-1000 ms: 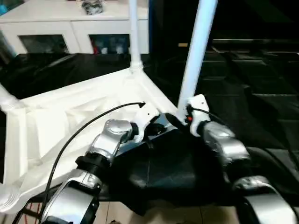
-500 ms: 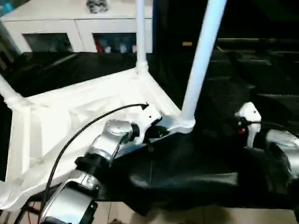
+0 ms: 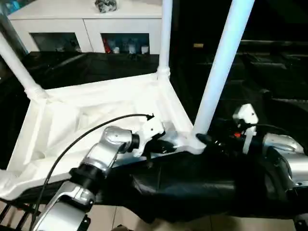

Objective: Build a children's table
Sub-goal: Rotate leg to tighten

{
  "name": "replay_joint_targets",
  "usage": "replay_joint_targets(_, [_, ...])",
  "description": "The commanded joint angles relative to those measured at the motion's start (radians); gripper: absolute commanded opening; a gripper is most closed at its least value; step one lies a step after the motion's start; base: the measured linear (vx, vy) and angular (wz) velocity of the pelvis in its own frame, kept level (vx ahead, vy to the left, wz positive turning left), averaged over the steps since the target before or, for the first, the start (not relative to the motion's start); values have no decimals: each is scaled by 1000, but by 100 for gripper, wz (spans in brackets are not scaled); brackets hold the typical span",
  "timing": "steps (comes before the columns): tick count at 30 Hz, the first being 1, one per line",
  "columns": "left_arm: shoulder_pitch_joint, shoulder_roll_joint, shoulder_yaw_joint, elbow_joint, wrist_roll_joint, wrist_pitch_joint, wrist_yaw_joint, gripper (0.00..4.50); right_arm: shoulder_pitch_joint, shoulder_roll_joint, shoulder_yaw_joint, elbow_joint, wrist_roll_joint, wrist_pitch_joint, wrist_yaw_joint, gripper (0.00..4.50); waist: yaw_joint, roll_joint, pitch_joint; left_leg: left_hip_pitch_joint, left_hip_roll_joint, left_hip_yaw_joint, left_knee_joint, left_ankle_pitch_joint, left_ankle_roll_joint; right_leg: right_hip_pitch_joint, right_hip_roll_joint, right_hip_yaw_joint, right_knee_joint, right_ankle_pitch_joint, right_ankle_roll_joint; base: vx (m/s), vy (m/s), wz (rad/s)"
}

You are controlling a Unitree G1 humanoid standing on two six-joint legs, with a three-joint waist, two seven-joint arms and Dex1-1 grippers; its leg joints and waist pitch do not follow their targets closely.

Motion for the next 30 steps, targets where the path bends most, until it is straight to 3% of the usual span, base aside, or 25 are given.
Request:
replay_joint_targets(1, [4, 18, -27, -41, -10, -15, -60, 0, 9, -12, 36, -20, -15, -2, 25, 447, -4, -18, -68, 6, 21, 1, -57, -142, 91, 58, -64, 39, -74, -180, -216, 0, 0, 0])
replay_joint_targets(11, [29, 80, -31, -87, -22, 2, -111, 0, -46, 14, 94, 46, -63, -34, 27, 363, -6, -18, -69, 5, 19, 1, -56, -124, 85, 59, -62, 40, -66, -141, -224, 0, 0, 0])
replay_joint_targets(19, [38, 98, -36, -105, -29, 13, -114, 0, -79, 36, 132, 93, -65, -49, 56, 293, -13, -29, -68, 3, 17, 3, -55, -121, 87, 60, -62, 41, -65, -155, -222, 0, 0, 0])
replay_joint_targets(26, [43, 105, -34, -107, -29, 19, -111, 0, -92, 55, 150, 121, -72, -59, 65, 235, -17, -27, -67, 4, 18, 2, -55, -127, 84, 59, -62, 41, -64, -166, -222, 0, 0, 0])
replay_joint_targets(30, [31, 80, -2, -86, -32, 56, -36, 0, -100, 111, 133, 163, -65, -47, -14, 218, -23, -26, -65, 4, 15, 2, -56, -148, 71, 57, -63, 41, -68, -203, -217, 0, 0, 0])
